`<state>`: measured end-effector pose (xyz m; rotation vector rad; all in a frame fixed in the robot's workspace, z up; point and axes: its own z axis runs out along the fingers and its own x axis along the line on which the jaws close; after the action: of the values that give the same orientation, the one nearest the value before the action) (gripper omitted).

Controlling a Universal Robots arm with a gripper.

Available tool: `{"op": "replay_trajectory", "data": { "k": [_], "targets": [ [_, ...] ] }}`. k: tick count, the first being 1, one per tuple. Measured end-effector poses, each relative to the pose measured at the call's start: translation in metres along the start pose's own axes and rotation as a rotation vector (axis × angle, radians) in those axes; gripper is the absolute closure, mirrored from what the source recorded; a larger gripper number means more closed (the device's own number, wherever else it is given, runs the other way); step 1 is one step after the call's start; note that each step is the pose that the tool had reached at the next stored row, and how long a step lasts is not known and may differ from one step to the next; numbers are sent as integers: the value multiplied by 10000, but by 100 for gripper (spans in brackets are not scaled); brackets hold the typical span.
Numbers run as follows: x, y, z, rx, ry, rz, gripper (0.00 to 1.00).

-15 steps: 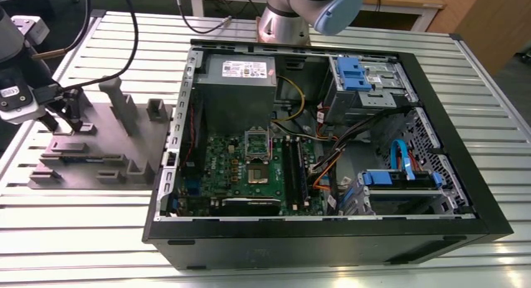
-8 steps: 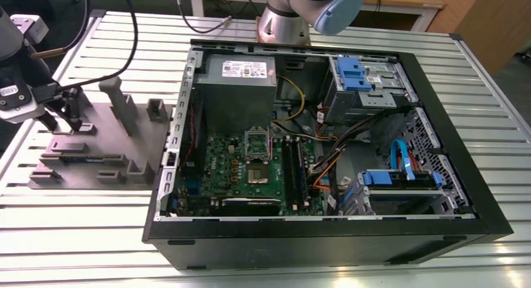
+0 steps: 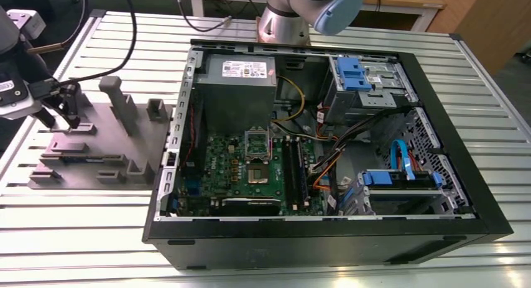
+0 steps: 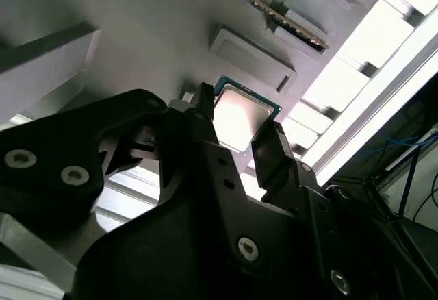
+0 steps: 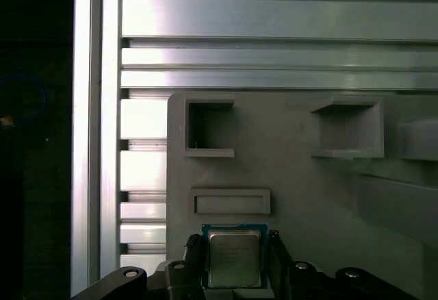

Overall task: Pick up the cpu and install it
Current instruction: 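Pick up the cpu and move it towards the insertion slot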

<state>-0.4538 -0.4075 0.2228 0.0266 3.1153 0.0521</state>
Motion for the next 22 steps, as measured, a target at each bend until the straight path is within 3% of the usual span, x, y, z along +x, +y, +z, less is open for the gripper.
{"op": "replay_trajectory", "data": {
  "k": [17, 22],
  "targets": [
    [-4, 5, -146, 0, 0, 0, 53],
    [-4, 5, -153, 0, -1, 0, 53]
  ]
}}
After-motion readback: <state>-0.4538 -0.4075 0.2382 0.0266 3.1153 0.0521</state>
